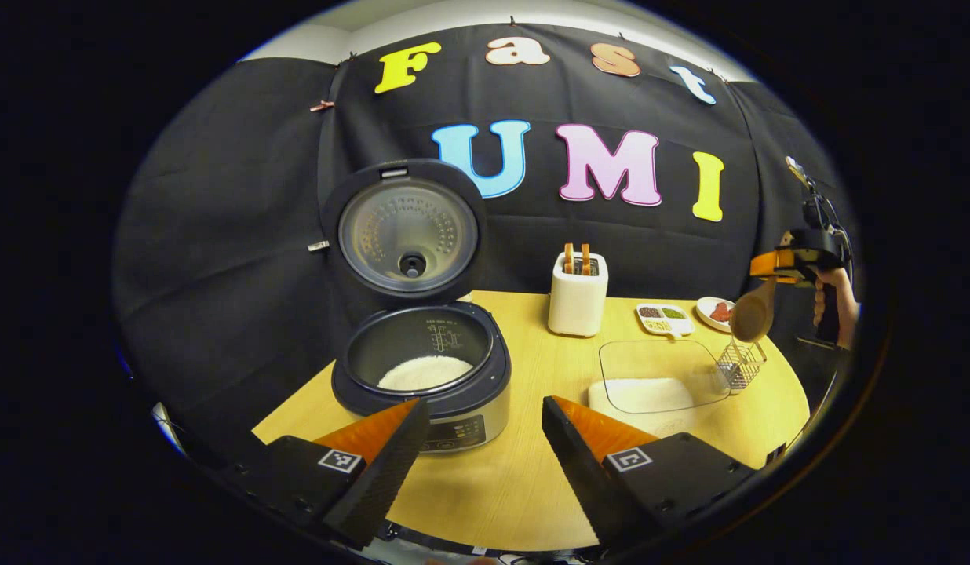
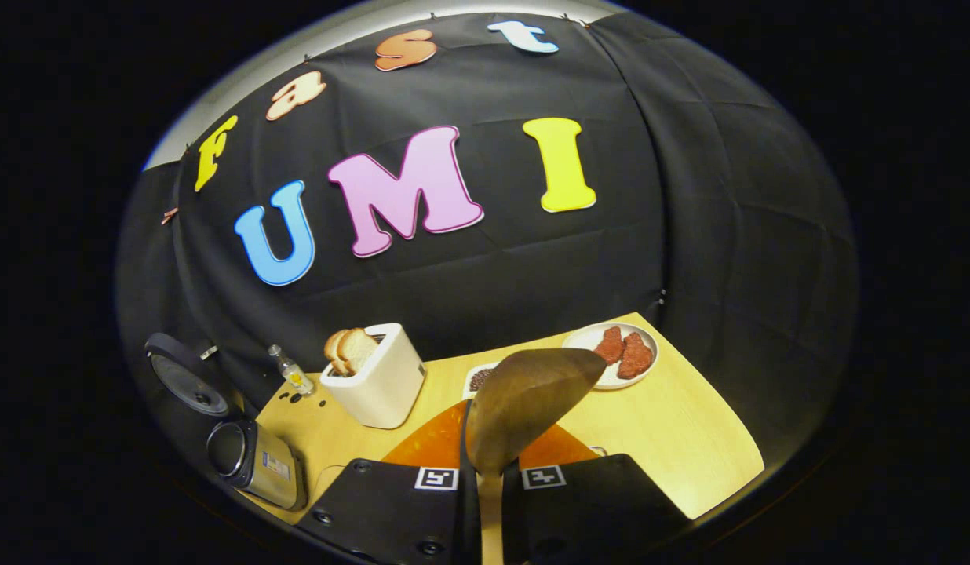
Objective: Close the left gripper, press the button to open the rice cooker; take a wooden spoon from the chopstick holder with the right hand, scoop a spoonful of rice and pour it into the rice cooker, then put the wooden spoon back into the chopstick holder.
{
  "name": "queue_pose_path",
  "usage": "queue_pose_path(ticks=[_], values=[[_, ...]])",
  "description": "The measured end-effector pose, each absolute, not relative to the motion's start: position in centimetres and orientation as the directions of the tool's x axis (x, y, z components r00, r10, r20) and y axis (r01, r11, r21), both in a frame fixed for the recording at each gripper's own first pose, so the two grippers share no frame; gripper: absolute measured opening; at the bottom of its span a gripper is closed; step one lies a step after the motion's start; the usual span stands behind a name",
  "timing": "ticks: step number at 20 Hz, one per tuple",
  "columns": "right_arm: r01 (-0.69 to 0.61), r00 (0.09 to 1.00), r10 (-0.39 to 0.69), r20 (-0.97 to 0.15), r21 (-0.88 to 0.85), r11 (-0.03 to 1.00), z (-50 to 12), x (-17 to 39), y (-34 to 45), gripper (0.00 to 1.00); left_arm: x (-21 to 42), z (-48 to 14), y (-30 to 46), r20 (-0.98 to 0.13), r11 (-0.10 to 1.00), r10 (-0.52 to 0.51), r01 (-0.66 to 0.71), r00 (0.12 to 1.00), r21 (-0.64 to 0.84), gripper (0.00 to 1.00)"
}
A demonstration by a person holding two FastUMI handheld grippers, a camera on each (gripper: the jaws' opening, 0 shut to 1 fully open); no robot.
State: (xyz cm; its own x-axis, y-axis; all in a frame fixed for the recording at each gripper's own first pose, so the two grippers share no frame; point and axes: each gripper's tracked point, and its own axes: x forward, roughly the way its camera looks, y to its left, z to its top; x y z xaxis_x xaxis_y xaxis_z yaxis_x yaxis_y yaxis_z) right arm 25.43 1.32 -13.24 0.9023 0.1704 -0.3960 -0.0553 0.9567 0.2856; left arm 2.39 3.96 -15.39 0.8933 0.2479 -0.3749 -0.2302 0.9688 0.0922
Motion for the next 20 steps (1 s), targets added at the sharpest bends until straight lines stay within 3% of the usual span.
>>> queue_pose_path(ticks=[9,20], values=[[-0.163,0.880,0.261,-0.398,0.263,0.951,-14.8,23.8,9.3,0.14,0.5,-18.9,9.6,-0.388,0.954,0.287,-0.300,0.876,0.029,0.97],[-0.113,0.852,0.181,-0.491,0.164,0.980,-25.6,21.8,11.2,0.15,1.3,-21.3,12.5,-0.389,0.958,0.285,-0.260,0.876,0.118,0.98]])
